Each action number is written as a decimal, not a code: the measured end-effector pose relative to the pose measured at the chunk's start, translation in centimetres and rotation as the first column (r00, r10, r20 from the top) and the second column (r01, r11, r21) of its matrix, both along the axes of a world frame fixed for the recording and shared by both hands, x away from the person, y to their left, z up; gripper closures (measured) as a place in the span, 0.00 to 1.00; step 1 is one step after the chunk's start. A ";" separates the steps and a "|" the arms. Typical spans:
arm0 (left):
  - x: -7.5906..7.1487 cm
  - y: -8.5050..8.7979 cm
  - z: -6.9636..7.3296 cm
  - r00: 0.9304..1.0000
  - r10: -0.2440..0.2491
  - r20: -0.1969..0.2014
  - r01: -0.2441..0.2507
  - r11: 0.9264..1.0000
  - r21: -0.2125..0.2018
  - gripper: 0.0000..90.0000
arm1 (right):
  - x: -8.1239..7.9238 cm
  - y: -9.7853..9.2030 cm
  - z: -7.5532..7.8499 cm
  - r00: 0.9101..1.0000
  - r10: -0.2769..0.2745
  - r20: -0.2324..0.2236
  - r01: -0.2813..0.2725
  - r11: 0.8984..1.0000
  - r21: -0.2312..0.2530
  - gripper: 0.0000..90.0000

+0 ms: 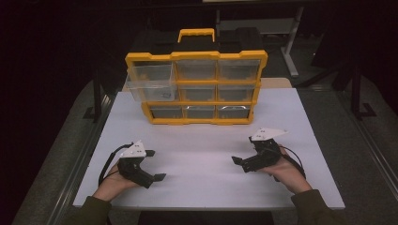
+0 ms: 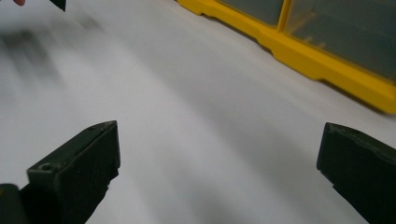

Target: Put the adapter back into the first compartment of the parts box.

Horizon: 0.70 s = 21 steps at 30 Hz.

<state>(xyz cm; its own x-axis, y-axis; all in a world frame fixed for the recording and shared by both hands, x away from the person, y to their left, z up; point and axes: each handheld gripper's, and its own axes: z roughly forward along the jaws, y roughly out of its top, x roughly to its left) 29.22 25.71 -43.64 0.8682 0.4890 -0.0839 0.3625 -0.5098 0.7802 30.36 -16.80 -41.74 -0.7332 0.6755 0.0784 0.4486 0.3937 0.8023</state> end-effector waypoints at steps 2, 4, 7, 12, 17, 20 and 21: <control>0.0 0.0 0.0 1.000 -0.001 -0.001 0.001 1.000 0.000 0.00 | -0.4 -0.4 -0.4 1.000 -0.001 0.003 0.001 1.000 0.000 0.00; 0.0 0.0 0.0 1.000 -0.002 0.000 0.002 1.000 0.003 0.00 | -0.7 -0.9 -0.9 1.000 -0.010 -0.006 0.011 1.000 0.004 0.00; 0.0 0.0 0.0 1.000 -0.001 0.001 0.001 1.000 0.000 0.00 | -1.0 -1.2 -1.7 1.000 -0.015 -0.021 0.015 1.000 -0.010 0.00; 0.0 0.0 -0.1 1.000 -0.001 0.002 0.001 1.000 0.002 0.00 | -1.5 -1.6 -2.4 1.000 -0.014 -0.025 0.013 1.000 -0.023 0.00; -0.1 0.2 -0.1 1.000 0.000 0.004 0.000 1.000 0.003 0.00 | -2.1 -2.4 -2.9 0.999 -0.021 -0.029 0.020 1.000 -0.023 0.00; -0.1 0.2 -0.1 1.000 -0.002 0.006 0.002 1.000 0.004 0.00 | -2.3 -2.7 -3.1 0.999 -0.026 -0.038 0.025 1.000 -0.014 0.00; -0.1 0.1 -0.2 1.000 -0.004 0.006 0.004 1.000 0.007 0.00 | -2.3 -2.7 -3.1 0.999 -0.023 -0.035 0.022 1.000 -0.014 0.00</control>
